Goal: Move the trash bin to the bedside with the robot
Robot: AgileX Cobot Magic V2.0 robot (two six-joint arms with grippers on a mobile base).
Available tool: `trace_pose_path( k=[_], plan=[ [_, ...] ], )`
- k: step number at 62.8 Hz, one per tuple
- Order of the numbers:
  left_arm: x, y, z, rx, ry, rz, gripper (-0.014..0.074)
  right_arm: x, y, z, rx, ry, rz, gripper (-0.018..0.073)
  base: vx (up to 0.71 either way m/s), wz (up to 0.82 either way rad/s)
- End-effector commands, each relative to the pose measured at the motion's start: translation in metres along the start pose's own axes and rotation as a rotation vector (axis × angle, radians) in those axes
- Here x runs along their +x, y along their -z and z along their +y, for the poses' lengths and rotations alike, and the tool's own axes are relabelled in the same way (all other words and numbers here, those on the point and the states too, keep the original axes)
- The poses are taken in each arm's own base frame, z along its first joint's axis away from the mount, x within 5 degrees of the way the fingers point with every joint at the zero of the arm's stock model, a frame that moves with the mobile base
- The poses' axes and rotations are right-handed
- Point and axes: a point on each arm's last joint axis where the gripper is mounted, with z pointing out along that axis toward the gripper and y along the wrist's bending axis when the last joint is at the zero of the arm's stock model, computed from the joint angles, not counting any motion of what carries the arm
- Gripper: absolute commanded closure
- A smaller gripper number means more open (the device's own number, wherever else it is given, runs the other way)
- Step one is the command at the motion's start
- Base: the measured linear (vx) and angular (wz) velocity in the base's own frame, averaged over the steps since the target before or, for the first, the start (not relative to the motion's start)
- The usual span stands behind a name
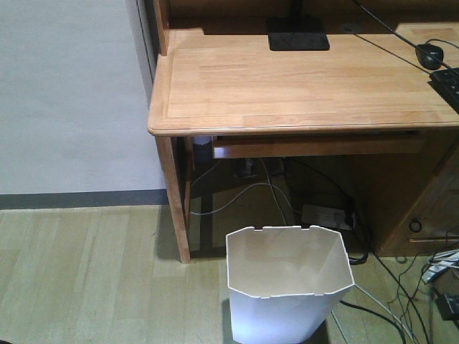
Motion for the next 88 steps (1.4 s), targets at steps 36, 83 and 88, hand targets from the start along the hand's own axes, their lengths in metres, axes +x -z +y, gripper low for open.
trace_pose_path(
  k=[36, 83, 88],
  plan=[
    [-0.0139, 0.0020, -0.0004, 0.004, 0.009, -0.099, 0.0603, 0.0000, -0.0001, 0.0003, -0.004, 0.006, -0.059, 0.0568, 0.00, 0.00],
    [-0.0139, 0.0020, -0.0004, 0.004, 0.009, -0.099, 0.0603, 0.0000, -0.0001, 0.0005, -0.010, -0.096, -0.058, 0.0568, 0.00, 0.00],
    [-0.0139, 0.0020, -0.0004, 0.004, 0.009, -0.099, 0.0603, -0.0009, 0.0000, 0.0006, -0.013, -0.147, -0.068, 0.0568, 0.00, 0.00]
  ],
)
